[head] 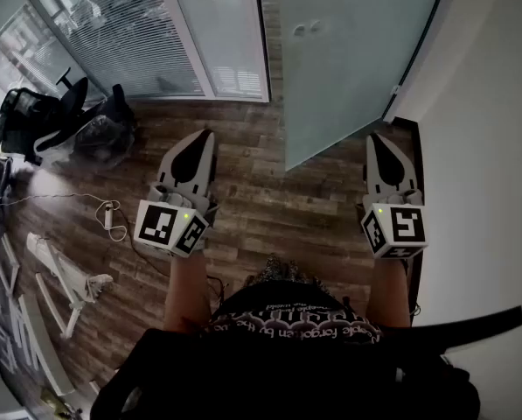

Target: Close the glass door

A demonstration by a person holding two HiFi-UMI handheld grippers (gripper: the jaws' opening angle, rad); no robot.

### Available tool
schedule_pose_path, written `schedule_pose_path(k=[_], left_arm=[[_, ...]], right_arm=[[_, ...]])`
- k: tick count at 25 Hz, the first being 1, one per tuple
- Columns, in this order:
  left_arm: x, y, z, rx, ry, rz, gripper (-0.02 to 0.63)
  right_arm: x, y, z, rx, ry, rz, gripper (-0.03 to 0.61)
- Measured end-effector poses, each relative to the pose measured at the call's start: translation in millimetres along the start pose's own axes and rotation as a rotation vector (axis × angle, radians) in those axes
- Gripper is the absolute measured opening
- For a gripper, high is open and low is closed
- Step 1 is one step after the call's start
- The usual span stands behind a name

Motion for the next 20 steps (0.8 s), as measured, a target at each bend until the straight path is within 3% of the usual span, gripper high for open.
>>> schedule_pose_path(k=[11, 20], left_arm=[[1.8, -5.5, -1.4, 0.003, -0.003, -0.018, 0.003], [1.4, -10.1, -8.5, -0.001, 0.005, -0.012, 0.002]], right_arm=[[-6.7, -1.6, -2.3, 0.005, -0.004, -0.012, 0.002], [-2.2, -2.1, -7.2, 0.038, -0.014, 0.036, 0.003]])
Point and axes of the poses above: the fingertips, and each gripper's own axes: x forward along the fingers, y to its left, z out of its top, the point moved 7 cm from there along -x, backward along the fingers, and after that the axes turned 10 degrees about -z, right-handed, at the moved point
